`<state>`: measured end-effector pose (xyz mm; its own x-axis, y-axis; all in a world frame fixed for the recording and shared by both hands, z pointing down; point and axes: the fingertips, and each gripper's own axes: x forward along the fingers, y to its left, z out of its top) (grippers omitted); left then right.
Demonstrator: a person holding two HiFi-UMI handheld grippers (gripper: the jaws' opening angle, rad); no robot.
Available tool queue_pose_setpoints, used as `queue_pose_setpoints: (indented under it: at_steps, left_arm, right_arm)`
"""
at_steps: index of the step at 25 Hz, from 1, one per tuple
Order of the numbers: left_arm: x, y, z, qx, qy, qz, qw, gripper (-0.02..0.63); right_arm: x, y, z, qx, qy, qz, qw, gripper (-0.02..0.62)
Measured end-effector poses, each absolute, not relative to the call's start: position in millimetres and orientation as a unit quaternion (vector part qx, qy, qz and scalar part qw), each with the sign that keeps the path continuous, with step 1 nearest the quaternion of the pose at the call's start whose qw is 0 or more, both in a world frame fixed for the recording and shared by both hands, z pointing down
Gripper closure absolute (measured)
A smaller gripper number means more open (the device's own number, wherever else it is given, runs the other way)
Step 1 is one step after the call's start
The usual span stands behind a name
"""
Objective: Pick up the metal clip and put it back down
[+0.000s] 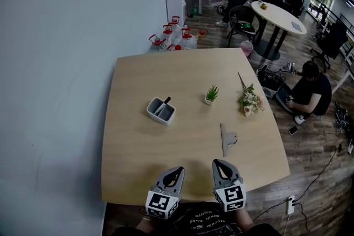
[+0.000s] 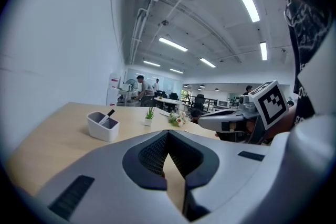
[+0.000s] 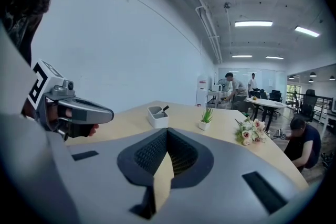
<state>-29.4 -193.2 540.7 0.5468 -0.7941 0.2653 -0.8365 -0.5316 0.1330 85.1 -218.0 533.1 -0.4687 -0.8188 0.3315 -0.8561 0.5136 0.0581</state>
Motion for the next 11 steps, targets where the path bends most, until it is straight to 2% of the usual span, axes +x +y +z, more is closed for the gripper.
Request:
queue_pose_setpoints:
  at_steps: [11]
  left_arm:
    - [-33.3,-201.7,548.1,0.867,-0.472,0.102,0.124,0.598]
  right_arm:
    - [77.9,-224.5,538.9,0.473,-0.864,0.062,0.162,0.583]
